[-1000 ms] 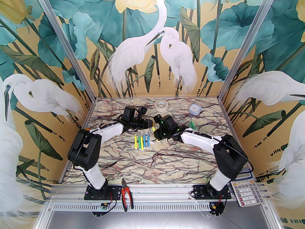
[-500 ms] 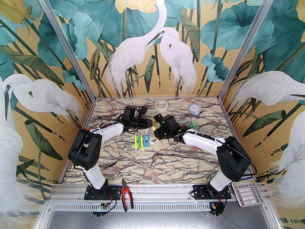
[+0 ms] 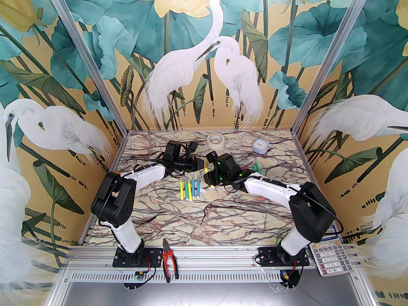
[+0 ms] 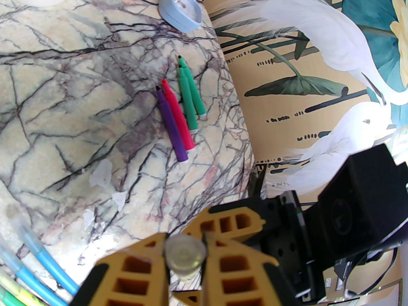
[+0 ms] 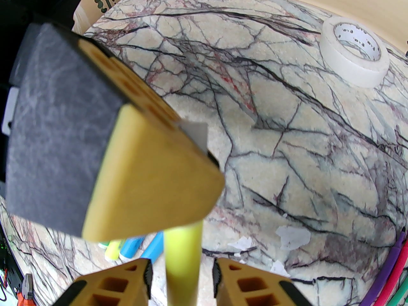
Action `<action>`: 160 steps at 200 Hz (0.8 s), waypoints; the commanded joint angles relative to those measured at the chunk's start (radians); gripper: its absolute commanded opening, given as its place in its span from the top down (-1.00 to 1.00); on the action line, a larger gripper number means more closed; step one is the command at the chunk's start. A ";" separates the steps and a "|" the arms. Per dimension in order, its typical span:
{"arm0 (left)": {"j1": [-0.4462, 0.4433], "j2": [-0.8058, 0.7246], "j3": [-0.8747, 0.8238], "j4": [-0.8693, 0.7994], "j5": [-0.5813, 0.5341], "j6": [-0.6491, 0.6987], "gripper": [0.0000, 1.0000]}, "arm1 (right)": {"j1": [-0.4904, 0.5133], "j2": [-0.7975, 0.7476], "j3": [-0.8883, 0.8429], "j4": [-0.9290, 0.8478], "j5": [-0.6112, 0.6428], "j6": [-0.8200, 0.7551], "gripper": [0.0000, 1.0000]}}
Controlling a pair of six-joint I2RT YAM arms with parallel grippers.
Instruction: Open the pen caps
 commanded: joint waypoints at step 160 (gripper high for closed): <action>0.130 0.006 -0.013 0.093 -0.007 -0.131 1.00 | 0.004 -0.041 -0.086 -0.077 -0.062 -0.060 1.00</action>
